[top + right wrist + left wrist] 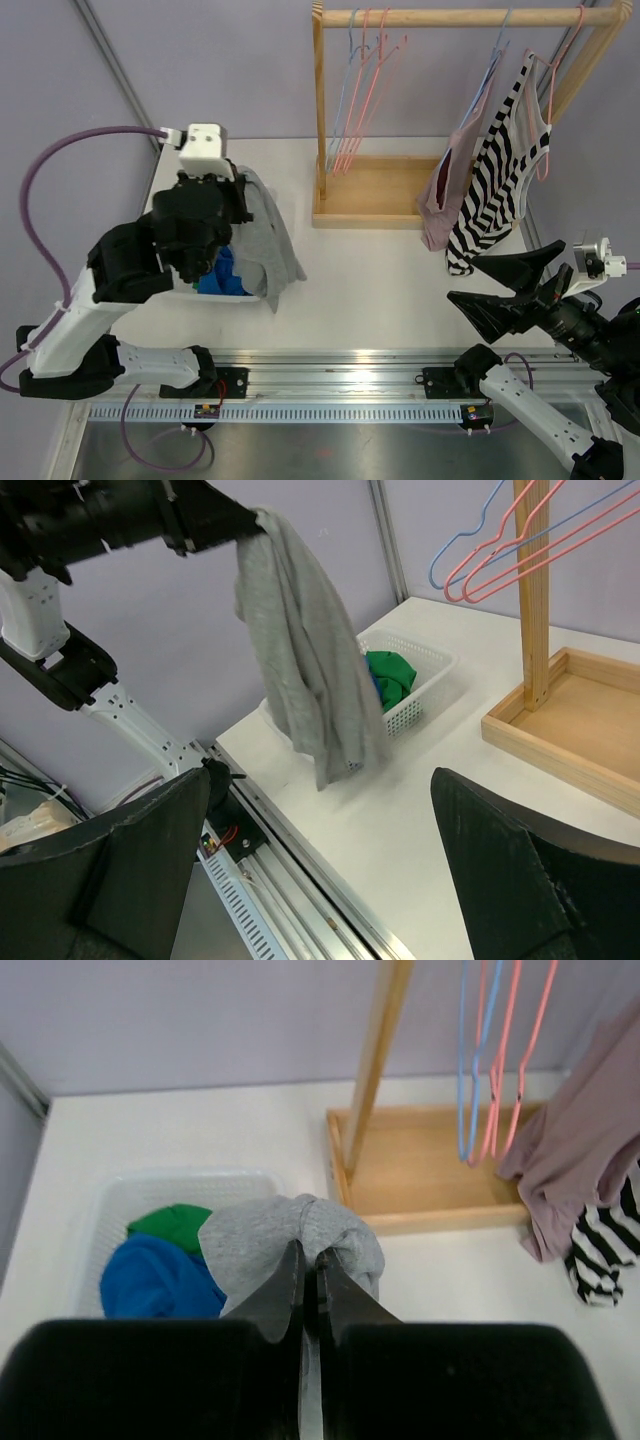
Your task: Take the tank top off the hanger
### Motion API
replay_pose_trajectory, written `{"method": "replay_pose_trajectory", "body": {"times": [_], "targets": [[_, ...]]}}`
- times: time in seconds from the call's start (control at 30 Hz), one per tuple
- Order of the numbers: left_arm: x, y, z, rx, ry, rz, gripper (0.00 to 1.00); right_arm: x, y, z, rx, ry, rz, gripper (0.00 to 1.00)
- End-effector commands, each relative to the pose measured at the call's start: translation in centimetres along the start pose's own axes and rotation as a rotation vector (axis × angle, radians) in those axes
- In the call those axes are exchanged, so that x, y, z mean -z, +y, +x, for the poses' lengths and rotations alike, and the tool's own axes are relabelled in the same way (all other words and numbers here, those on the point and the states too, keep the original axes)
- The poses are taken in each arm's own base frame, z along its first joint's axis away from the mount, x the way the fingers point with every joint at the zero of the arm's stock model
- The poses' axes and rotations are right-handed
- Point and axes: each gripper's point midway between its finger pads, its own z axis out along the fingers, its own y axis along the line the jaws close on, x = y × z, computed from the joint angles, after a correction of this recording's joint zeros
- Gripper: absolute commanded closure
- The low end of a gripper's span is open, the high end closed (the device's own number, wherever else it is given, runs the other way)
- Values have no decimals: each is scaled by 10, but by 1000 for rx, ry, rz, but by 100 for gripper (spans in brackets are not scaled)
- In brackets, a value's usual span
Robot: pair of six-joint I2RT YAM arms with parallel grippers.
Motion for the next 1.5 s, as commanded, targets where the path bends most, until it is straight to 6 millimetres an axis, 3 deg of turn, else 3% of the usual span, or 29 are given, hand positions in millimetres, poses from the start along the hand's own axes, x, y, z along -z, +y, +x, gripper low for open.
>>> {"method": "replay_pose_trajectory", "body": {"times": [0.0,0.13,0.27,0.47,0.6,0.7,0.8,0.9,1.0,1.07,1.1,1.17,1.2,1.27,1.3,1.4,1.43,1.47], "targets": [[20,47,-49,18,-115,-134,100,-11,-3,-7,23,-22,0,0],[40,85,-82,49,-195,-250,100,-11,-3,-8,26,-20,3,1],[54,115,-93,56,-245,-360,100,-8,-2,-10,28,-25,4,0],[50,127,-80,6,-255,-458,100,-8,0,-13,26,-30,-1,1],[25,124,-66,-5,-196,-412,100,-13,4,-17,17,-33,-22,0],[-9,129,-37,-15,-94,-406,100,-17,5,-16,12,-26,-36,1],[-36,121,-7,-18,-17,-332,100,-18,5,-16,10,-23,-38,0],[-65,130,20,20,49,-313,100,-19,4,-15,9,-20,-34,0],[-96,154,48,44,158,-358,100,-20,3,-13,7,-16,-29,1],[-115,157,65,54,237,-358,100,-23,1,-10,5,-9,-26,1],[-135,167,84,66,315,-397,100,-25,0,-10,4,-10,-27,0],[-154,167,107,103,398,-355,100,-28,-1,-6,-3,0,-28,1],[-173,170,133,139,480,-338,100,-30,-2,-3,-5,6,-28,1],[-190,174,162,175,566,-317,100,-31,-4,-1,1,7,-23,1],[-202,172,189,216,658,-266,100,-32,-6,-1,4,10,-17,1],[-211,178,221,257,779,-254,100,-34,-17,-5,18,10,50,1],[-216,180,236,264,826,-259,94,-34,-31,-10,18,-11,128,1],[-218,180,234,264,830,-258,85,-37,-43,-8,0,6,199,1]]}}
